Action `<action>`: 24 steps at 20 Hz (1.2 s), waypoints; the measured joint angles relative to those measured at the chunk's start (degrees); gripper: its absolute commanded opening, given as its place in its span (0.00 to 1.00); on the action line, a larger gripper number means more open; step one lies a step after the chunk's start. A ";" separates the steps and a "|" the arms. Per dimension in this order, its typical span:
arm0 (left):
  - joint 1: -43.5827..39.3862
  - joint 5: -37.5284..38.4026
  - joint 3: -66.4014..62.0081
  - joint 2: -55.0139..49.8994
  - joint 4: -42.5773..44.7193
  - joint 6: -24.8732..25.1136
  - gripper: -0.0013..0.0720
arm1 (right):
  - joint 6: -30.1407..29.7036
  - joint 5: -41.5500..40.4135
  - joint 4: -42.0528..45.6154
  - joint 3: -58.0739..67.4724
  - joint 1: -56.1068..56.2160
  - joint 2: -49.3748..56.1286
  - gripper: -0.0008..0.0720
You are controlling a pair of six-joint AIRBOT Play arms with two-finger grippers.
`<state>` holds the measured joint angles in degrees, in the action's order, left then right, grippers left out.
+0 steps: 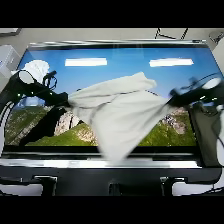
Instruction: Fold the clothes and pants, and hang the long-sleeved shirts on hangers.
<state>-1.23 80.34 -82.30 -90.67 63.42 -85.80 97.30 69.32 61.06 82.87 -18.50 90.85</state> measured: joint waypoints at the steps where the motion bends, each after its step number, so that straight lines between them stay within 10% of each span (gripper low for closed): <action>1: -0.35 0.00 1.99 -0.04 -1.29 0.15 0.06 | 1.42 -2.99 0.24 2.89 -1.81 0.00 0.07; 4: -2.84 -4.55 10.47 -0.13 -7.52 0.39 0.06 | 2.51 -6.80 0.79 7.30 -3.93 1.03 0.08; 7: -5.68 -9.92 17.73 -0.15 -13.16 1.51 0.06 | 1.25 -2.40 1.77 8.85 -3.65 3.67 0.87; 13: -6.29 -11.72 22.27 0.17 -17.46 3.43 0.06 | -4.59 18.58 11.32 -3.63 -2.84 2.75 0.92; 21: -5.70 -10.21 22.97 0.31 -18.38 6.38 0.06 | -7.74 15.47 14.82 -41.64 -2.78 -11.58 0.96; 23: -5.68 -9.79 22.99 0.35 -18.56 6.88 0.06 | -7.74 15.23 14.08 -44.98 -2.78 -12.50 0.74; 24: -5.68 -9.77 22.99 0.44 -18.73 7.28 0.06 | -7.87 14.93 13.29 -46.18 -2.78 -12.79 0.43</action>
<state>-6.92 70.57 -59.31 -90.24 44.69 -78.52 89.43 84.25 74.35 36.69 -21.28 78.06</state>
